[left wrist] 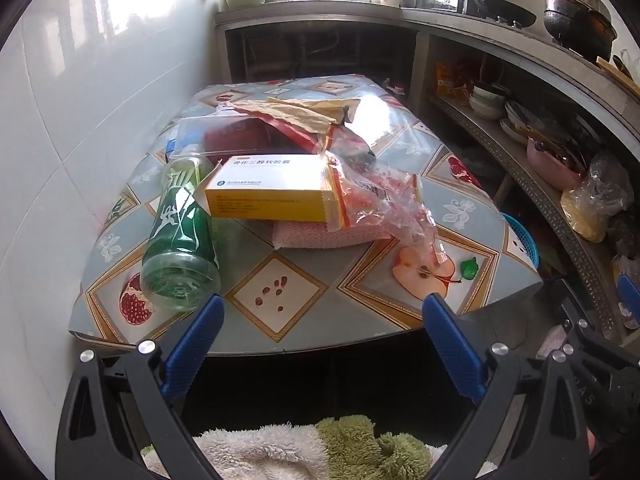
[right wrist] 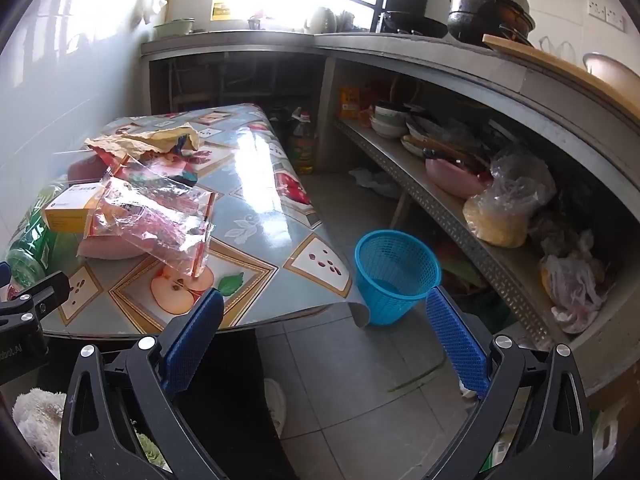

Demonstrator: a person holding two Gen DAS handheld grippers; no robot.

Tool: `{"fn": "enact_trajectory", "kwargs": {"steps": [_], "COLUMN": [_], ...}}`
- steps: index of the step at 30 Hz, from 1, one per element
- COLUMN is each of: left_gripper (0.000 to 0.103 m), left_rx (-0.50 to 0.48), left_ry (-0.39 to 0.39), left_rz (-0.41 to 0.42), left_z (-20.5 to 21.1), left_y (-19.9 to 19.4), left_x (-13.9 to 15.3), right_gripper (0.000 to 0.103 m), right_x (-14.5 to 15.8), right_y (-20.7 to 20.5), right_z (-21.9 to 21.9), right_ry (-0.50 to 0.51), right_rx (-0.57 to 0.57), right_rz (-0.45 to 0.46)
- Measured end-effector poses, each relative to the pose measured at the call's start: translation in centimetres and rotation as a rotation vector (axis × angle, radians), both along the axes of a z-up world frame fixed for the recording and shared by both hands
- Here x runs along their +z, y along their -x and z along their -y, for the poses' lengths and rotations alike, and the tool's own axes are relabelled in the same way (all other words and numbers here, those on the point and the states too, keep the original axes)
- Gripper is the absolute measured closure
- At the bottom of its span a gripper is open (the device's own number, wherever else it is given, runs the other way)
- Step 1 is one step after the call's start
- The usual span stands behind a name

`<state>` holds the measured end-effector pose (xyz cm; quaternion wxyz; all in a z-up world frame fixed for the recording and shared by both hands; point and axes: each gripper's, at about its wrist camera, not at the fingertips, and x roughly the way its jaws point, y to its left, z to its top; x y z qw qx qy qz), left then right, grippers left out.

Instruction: Collect trash

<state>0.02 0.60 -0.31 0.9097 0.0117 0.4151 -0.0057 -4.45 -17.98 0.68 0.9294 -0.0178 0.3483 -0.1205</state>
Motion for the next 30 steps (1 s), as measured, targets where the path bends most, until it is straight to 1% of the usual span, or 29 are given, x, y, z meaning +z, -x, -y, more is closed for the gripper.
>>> {"fn": "enact_trajectory", "kwargs": {"steps": [11,14,15,16,30], "left_gripper": [0.006,0.006,0.006,0.006,0.006], "left_rx": [0.004,0.009,0.009,0.010,0.014], "left_ry": [0.000,-0.002,-0.002,-0.002,-0.001], "left_rz": [0.001,0.000,0.001,0.000,0.002], "left_z": [-0.99,-0.42,-0.45,-0.44,-0.59], "left_y": [0.33,0.03,0.10,0.09,0.11], "left_x": [-0.36,-0.06,0.05,0.08,0.22], "right_gripper": [0.006,0.006,0.006,0.006,0.006], "right_x": [0.09,0.15,0.46,0.53,0.49], "right_y": [-0.03,-0.13,-0.05,0.09,-0.01], "right_z": [-0.11,-0.33,-0.35,-0.36,-0.41], "right_ry": [0.000,0.001,0.015,0.001,-0.002], "right_rx": [0.001,0.001,0.000,0.002,0.002], "right_rz": [0.003,0.006,-0.011,0.009,0.010]}}
